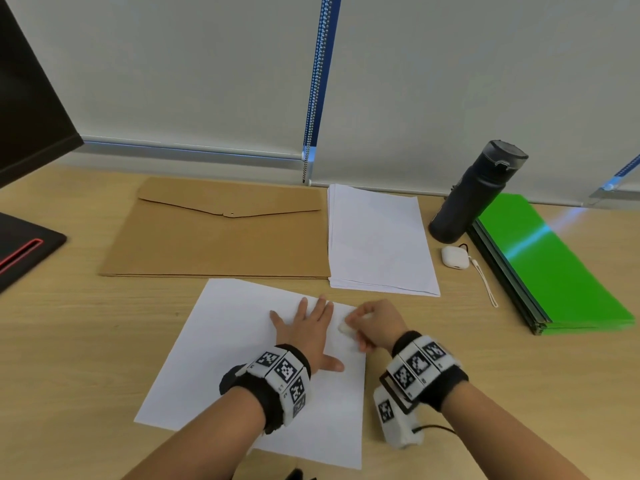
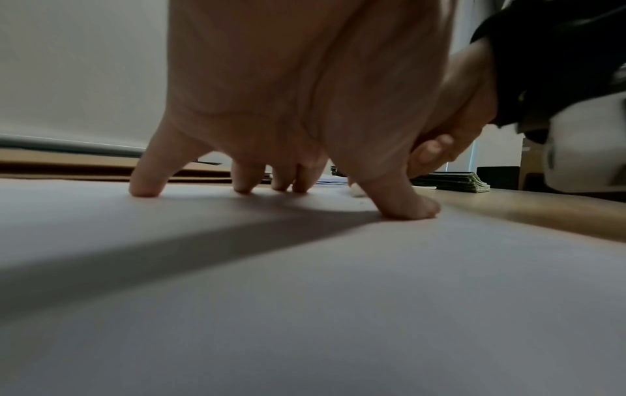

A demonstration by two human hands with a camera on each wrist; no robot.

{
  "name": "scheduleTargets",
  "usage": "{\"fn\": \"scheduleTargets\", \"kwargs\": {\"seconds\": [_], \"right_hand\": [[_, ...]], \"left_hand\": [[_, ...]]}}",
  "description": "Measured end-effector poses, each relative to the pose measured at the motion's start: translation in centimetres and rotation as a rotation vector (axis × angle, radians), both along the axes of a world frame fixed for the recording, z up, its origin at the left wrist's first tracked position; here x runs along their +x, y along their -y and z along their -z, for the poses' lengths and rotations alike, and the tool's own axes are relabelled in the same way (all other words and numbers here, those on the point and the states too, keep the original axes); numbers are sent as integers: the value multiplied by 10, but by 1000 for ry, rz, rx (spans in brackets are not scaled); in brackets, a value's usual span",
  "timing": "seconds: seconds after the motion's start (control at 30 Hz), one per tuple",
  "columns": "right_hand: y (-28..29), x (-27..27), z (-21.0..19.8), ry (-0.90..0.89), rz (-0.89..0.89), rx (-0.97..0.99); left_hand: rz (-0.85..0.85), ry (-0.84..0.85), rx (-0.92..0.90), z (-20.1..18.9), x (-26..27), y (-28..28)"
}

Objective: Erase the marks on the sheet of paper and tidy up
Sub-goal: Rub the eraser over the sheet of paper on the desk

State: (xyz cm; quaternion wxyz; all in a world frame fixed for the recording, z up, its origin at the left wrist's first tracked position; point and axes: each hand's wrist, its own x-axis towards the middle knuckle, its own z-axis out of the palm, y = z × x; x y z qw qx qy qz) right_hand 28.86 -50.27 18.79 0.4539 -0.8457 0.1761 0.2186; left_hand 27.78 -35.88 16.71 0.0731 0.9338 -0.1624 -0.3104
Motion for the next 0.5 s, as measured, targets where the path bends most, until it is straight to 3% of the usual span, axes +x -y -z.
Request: {"fn": "scheduleTargets", "kwargs": {"seconds": [0.07,0.27,0.4,0.5], "right_hand": [[4,-2,-4,-34,-80,-27],[6,15,-5,172,-30,-120],[-1,1,4,344,-434,-337],[12,3,1,306,-585,-503]], "left_hand": [[0,-1,-1,0,0,0],[7,-21,18,1,1,1],[3,-33,15,0,2,0],[1,-42,16,1,3,1]]}}
